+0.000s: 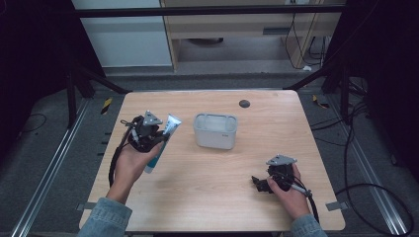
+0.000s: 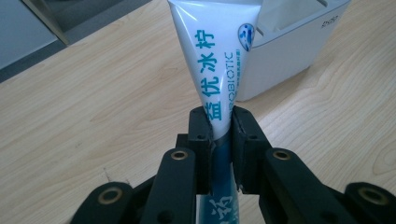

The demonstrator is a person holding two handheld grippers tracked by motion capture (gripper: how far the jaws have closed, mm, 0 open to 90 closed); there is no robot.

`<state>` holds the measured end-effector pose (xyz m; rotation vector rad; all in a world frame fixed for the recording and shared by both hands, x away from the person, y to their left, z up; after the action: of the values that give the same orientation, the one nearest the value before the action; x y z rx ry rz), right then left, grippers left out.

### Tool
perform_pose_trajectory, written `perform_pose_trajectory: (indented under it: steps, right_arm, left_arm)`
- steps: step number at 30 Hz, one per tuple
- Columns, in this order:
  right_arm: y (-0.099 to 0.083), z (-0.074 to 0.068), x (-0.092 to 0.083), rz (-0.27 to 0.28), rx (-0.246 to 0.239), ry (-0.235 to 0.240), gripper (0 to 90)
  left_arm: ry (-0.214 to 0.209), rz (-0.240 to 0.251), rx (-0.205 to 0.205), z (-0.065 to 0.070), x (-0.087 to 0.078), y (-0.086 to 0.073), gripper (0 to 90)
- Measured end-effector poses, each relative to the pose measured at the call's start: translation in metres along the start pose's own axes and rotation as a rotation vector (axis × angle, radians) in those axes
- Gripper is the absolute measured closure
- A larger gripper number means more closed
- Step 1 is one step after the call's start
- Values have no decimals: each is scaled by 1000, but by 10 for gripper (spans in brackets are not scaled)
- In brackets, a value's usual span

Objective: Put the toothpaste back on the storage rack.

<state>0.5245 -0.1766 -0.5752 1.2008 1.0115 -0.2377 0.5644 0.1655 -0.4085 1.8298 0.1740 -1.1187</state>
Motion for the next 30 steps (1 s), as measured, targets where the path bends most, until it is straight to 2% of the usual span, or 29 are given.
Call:
perform_pose_trajectory:
  steps: [5,10,13,18,24,30]
  right_arm:
    - [0,0,0,0,-1,-1,4]
    - [0,2,0,-1,7,-6,4]
    - [0,2,0,-1,12,-9,4]
    - [0,2,0,-1,12,-11,4]
    - [0,2,0,-1,12,-9,4]
    - [0,2,0,-1,11,-10,4]
  left_arm:
    - [-8,14,16,3,-1,11,792]
    - [-18,37,1,3,5,22,792]
    - [-39,62,-3,5,3,30,792]
    - [-34,66,32,10,0,41,793]
    - [-43,97,28,13,-1,57,793]
    - [-48,114,41,18,-4,72,793]
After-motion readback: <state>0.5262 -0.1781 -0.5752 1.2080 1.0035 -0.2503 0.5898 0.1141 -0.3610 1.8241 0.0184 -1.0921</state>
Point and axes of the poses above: each handheld gripper's, and its own axes: x roughly forward along the jaws, y roughly out of its top, z roughly to its right, the point moved 9 cm from there along x, roughly forward along the jaws, and after that the axes turned 5 degrees about -z, right-handed, at the moved point
